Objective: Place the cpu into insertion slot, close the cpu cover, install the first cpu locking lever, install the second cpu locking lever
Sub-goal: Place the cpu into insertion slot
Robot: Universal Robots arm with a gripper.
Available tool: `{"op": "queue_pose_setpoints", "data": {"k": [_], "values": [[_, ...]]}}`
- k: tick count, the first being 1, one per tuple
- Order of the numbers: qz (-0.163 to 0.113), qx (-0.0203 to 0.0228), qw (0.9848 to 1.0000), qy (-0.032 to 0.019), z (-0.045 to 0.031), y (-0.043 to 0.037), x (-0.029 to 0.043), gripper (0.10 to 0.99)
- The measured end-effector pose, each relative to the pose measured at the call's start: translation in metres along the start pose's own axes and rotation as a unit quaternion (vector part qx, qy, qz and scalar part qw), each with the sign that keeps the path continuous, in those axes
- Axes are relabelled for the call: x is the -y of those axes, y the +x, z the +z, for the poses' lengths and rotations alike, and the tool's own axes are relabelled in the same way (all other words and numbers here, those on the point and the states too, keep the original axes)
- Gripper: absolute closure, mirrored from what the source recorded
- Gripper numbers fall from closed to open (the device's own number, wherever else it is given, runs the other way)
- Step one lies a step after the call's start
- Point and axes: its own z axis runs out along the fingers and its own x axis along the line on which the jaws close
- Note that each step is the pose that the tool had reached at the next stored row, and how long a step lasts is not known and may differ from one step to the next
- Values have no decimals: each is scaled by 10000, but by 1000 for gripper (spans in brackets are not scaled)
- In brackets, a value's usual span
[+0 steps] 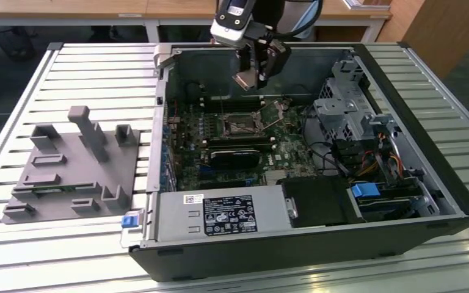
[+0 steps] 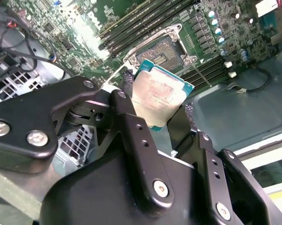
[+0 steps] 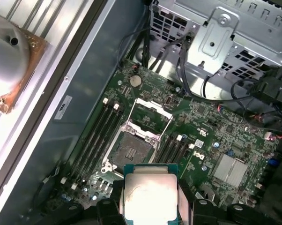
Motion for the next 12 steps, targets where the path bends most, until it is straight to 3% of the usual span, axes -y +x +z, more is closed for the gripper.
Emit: {"op": "queue_pose_setpoints", "data": {"k": [6,12], "values": [[404,32,9992,-10,9,1,0,545],[822,65,9966,-21,19,0,1,545]]}}
